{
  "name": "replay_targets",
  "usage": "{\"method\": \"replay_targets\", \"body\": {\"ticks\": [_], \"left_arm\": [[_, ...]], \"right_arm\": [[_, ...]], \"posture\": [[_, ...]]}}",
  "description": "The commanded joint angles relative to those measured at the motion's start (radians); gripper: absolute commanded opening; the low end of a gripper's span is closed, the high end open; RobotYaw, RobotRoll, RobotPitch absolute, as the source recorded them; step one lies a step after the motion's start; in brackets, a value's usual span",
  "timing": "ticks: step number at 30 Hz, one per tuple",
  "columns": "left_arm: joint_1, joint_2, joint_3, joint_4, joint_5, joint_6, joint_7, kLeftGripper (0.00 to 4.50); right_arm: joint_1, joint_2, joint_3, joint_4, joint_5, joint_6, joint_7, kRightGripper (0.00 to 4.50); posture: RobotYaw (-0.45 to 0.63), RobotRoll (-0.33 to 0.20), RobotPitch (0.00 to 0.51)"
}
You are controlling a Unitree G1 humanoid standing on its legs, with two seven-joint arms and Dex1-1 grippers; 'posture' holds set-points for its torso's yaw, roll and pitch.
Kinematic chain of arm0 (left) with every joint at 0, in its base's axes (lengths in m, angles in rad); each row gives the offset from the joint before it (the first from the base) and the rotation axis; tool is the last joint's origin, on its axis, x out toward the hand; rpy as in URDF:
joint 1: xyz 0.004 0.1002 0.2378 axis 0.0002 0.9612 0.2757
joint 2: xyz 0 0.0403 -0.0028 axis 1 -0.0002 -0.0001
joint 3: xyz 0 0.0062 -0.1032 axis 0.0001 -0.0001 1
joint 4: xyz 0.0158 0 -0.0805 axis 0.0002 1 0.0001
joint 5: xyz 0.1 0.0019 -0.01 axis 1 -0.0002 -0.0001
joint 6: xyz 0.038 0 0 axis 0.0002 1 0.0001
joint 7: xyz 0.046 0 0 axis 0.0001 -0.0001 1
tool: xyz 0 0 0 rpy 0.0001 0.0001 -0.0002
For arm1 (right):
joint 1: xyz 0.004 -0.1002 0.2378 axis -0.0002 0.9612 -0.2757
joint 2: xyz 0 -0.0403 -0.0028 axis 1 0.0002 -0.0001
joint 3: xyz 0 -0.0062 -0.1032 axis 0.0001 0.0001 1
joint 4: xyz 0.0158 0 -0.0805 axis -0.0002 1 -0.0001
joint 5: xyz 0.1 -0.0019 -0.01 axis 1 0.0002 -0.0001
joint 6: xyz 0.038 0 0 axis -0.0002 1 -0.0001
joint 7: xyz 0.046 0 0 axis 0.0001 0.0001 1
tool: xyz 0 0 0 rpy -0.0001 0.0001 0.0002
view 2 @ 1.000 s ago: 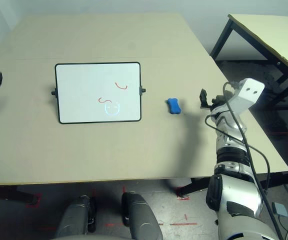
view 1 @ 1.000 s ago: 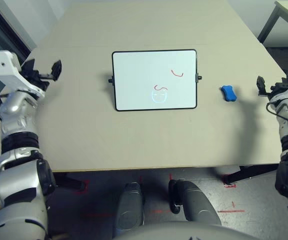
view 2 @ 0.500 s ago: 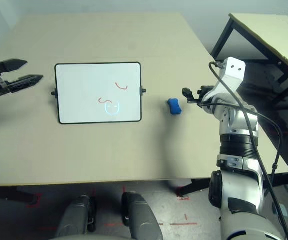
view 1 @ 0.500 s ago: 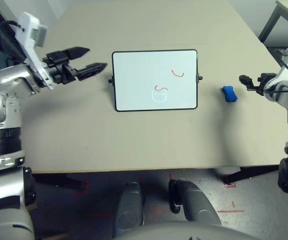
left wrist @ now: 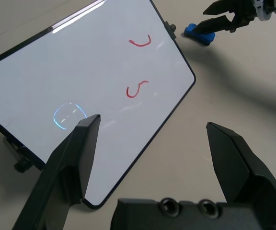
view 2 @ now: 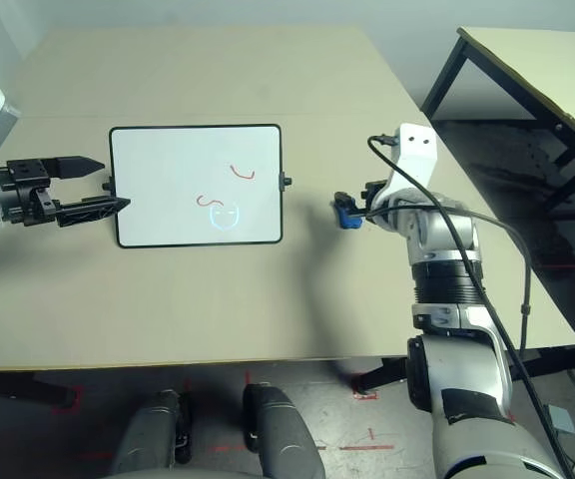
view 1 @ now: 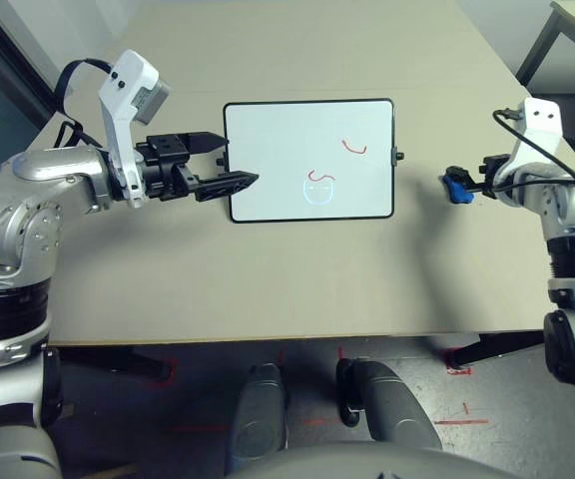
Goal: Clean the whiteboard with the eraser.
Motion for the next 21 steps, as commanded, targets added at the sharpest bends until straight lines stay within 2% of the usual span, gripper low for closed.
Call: {"method": "replay_targets", "body": {"ticks": [1,15,21], "left_arm": [[0.010,0.014,0.022,-0.028,-0.017,0.024,0.016,4.50],[0.019,0.005,0.007,-0.029,-0.038,0.023,0.045,4.50],[0.019,0.008,0.006,-0.030,-0.041,0.026,0.049,4.50]], "right_arm": [[0.024,0.005,0.015,0.008,-0.018,0.004,0.003,4.44],[0.024,0.017,0.019,0.078,-0.047,-0.005,-0.005,4.44],[0.012,0.037,0.009,0.119,-0.051,-0.011,-0.017,2.53]], "posture": [[0.09,0.000,0.105],[0.09,0.000,0.107],[0.10,0.000,0.109]]}}
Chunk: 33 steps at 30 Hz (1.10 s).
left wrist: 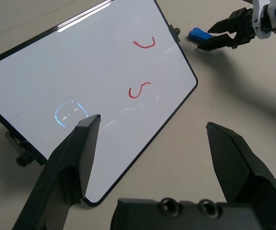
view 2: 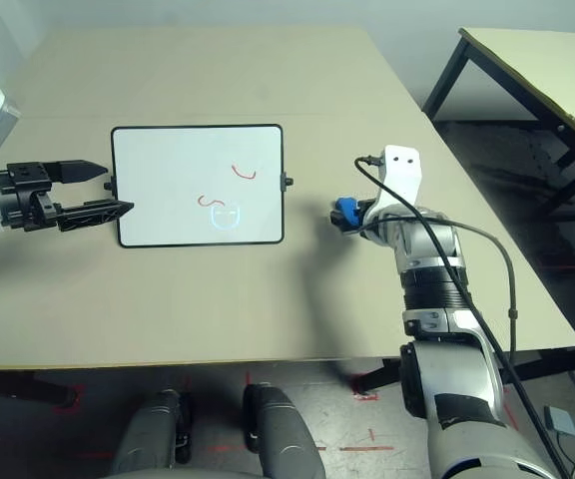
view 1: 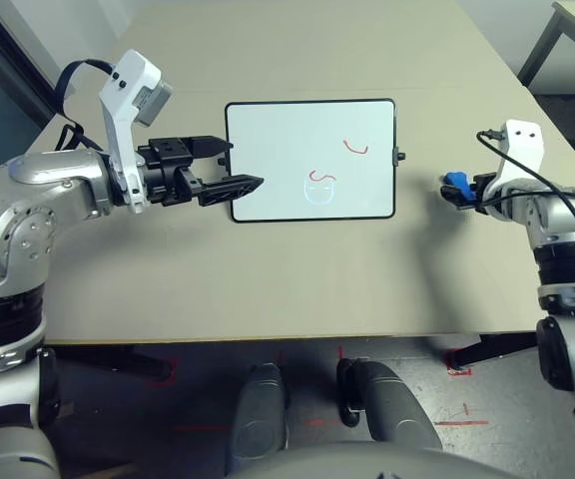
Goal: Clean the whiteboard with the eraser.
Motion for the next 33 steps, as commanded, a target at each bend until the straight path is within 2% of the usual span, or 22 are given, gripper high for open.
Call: {"method": "replay_targets", "body": {"ticks": [1,4,7,13,19,27,33], "left_arm": [[0.011,0.008,-0.012,-0.008,0.001,0.007,0.001,4.50],[0.011,0.013,-0.013,-0.007,0.002,0.008,-0.001,4.50],[0.006,0.013,-0.017,-0.006,0.001,0.011,0.000,4.50],[-0.002,0.004,-0.042,-0.001,0.006,0.008,-0.001,4.50],[-0.021,-0.012,-0.096,0.028,0.034,-0.029,-0.012,4.50],[-0.039,-0.022,-0.135,0.066,0.071,-0.071,-0.039,4.50],[-0.039,-0.026,-0.141,0.084,0.095,-0.090,-0.058,4.50]], "right_arm": [[-0.001,0.011,-0.008,0.043,-0.012,-0.007,-0.016,2.18],[-0.007,0.014,-0.010,0.058,-0.017,-0.023,-0.025,1.27],[-0.012,0.013,-0.013,0.069,-0.019,-0.038,-0.035,0.92],[-0.025,-0.006,-0.017,0.011,-0.029,-0.091,-0.056,0.88],[-0.136,0.003,0.000,-0.164,-0.018,-0.091,-0.029,0.88],[-0.179,0.074,0.146,-0.364,-0.009,-0.008,0.088,0.87],[-0.180,0.128,0.248,-0.290,-0.068,-0.105,0.112,0.87]], "posture": [[0.10,0.000,0.109],[0.10,0.000,0.110],[0.10,0.000,0.111],[0.08,0.000,0.114],[0.06,0.000,0.112],[0.04,0.000,0.114],[0.05,0.000,0.114]]}}
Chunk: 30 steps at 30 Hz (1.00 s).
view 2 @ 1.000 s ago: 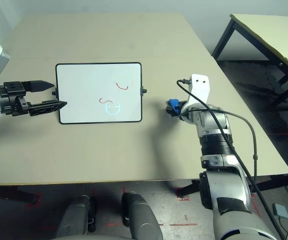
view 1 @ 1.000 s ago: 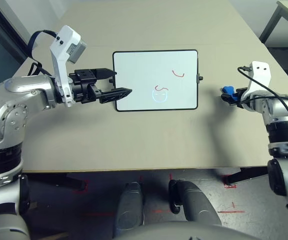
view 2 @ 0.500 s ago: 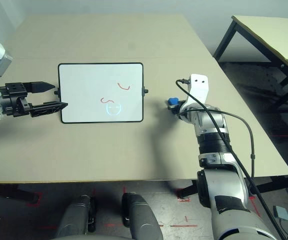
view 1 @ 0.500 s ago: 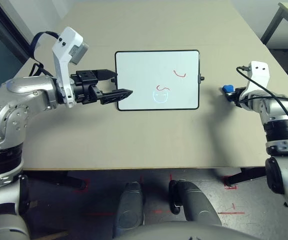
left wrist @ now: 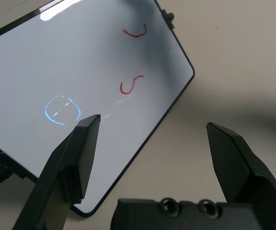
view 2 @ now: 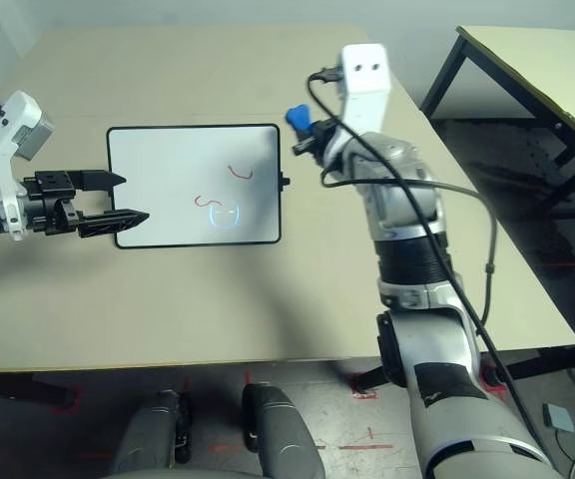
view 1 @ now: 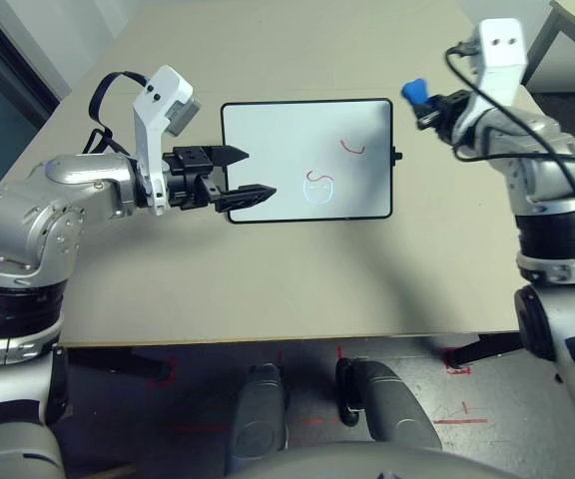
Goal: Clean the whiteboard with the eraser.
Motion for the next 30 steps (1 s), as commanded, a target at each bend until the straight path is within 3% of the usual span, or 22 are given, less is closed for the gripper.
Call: {"method": "replay_targets", "body": {"ticks": [1,15,30], "left_arm": [[-0.005,-0.004,-0.019,0.008,0.014,-0.014,-0.015,4.50],[-0.011,-0.009,-0.018,0.020,0.030,-0.023,-0.030,4.50],[-0.029,-0.014,-0.018,0.019,0.035,-0.006,-0.037,4.50]], "right_arm": [[-0.001,0.023,0.050,0.070,-0.040,-0.081,0.010,0.87],[0.039,0.096,0.157,0.262,-0.184,-0.288,0.011,0.87],[0.173,0.135,0.206,0.204,-0.257,-0.281,0.054,0.86]], "posture": [[0.05,0.000,0.114],[0.07,0.000,0.122],[0.07,0.000,0.136]]}}
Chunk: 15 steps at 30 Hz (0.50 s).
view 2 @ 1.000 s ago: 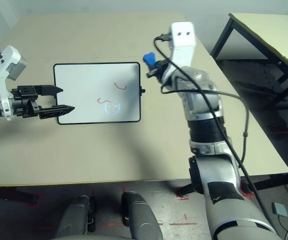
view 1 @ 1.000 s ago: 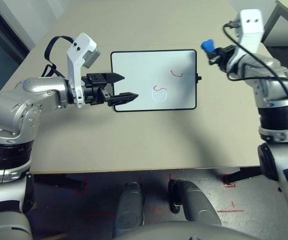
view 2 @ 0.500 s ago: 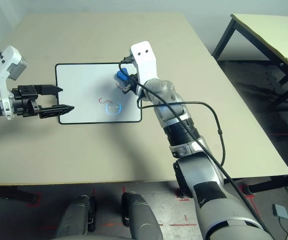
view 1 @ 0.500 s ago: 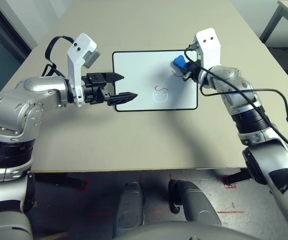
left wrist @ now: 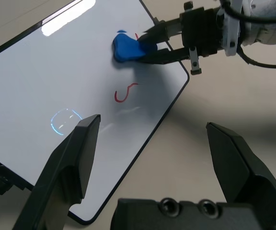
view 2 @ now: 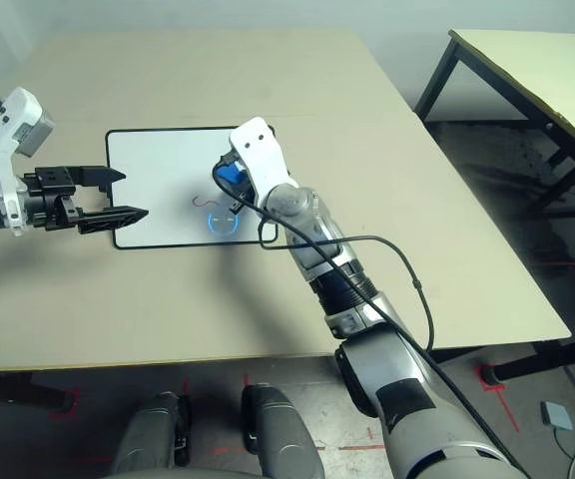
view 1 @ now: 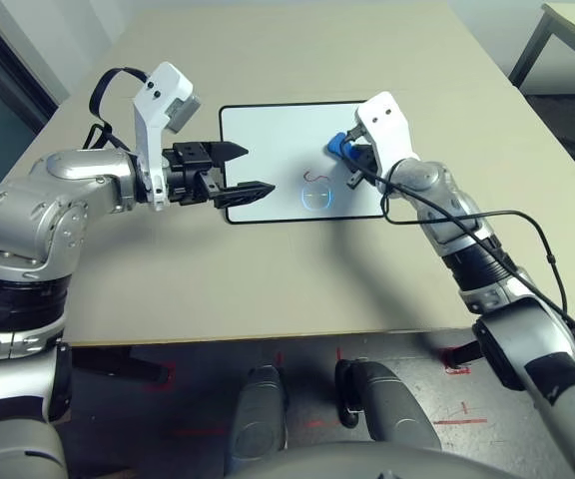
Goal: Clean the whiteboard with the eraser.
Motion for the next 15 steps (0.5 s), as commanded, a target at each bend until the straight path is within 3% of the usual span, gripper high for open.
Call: {"method": "replay_targets", "body": {"ticks": [1,6,15], "left_arm": [[-0.008,0.000,-0.016,0.007,0.005,0.011,-0.004,4.50],[-0.012,-0.003,-0.019,0.005,0.006,0.014,-0.002,4.50],[-0.020,-0.011,-0.028,0.011,0.012,0.011,-0.002,4.50]], "right_arm": [[0.038,-0.005,0.021,0.050,-0.019,0.036,0.020,0.86],[0.021,-0.045,-0.013,0.005,-0.016,0.055,0.042,0.85],[0.011,-0.204,-0.046,-0.324,0.017,0.275,0.178,0.85]], "posture": [[0.07,0.000,0.136],[0.07,0.000,0.136],[0.04,0.000,0.140]]}}
